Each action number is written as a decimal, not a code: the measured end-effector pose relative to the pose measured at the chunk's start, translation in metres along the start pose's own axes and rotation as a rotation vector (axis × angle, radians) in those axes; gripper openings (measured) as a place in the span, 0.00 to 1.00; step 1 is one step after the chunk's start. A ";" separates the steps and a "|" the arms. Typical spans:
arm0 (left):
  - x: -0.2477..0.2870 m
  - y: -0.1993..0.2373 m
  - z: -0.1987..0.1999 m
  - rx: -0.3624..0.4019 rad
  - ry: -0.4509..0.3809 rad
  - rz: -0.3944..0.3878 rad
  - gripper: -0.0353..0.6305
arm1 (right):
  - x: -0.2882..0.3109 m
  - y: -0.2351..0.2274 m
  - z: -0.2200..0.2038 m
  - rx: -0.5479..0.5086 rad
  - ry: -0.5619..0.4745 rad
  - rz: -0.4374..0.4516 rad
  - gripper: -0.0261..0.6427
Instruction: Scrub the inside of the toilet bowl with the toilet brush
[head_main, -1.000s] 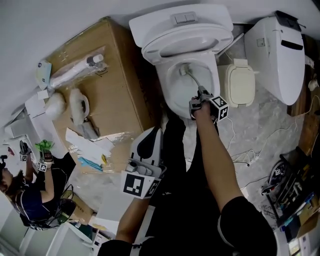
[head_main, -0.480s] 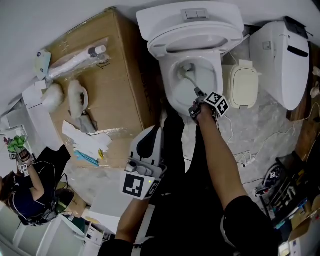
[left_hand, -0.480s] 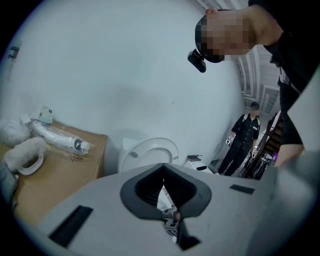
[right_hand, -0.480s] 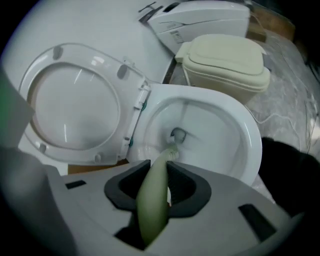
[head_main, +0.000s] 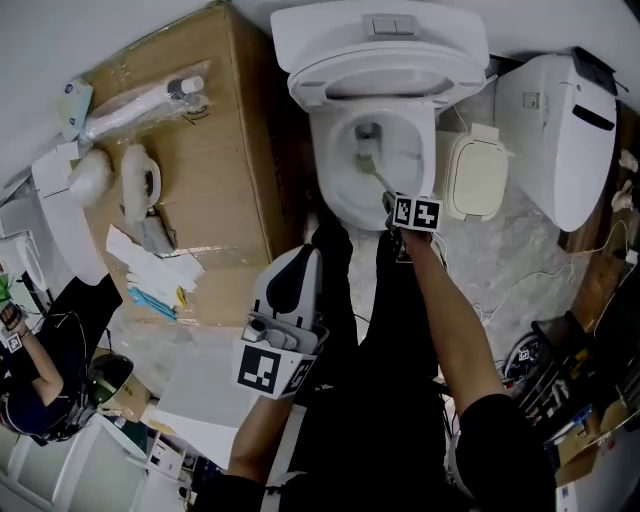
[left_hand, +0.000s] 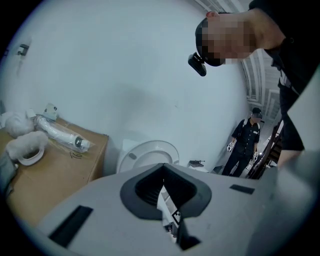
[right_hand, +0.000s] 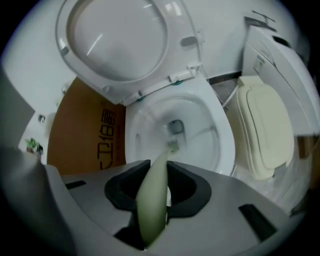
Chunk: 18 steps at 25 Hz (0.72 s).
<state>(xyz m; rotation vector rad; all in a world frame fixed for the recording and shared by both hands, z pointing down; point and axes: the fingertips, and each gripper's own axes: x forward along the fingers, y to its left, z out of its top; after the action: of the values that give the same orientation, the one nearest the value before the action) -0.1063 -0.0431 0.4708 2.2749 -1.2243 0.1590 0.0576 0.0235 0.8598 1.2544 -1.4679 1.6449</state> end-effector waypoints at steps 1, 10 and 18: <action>0.001 -0.002 0.000 -0.005 -0.004 0.003 0.07 | -0.002 -0.004 -0.002 -0.078 0.034 -0.017 0.21; 0.012 -0.018 -0.010 -0.036 -0.018 0.044 0.06 | -0.015 -0.030 0.013 -0.707 0.257 -0.053 0.21; 0.019 -0.023 -0.013 -0.073 -0.058 0.112 0.06 | -0.016 -0.043 0.038 -1.278 0.397 -0.086 0.21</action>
<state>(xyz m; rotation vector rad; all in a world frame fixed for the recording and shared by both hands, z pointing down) -0.0744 -0.0402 0.4791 2.1630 -1.3663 0.0881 0.1118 -0.0017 0.8603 0.2314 -1.6561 0.5311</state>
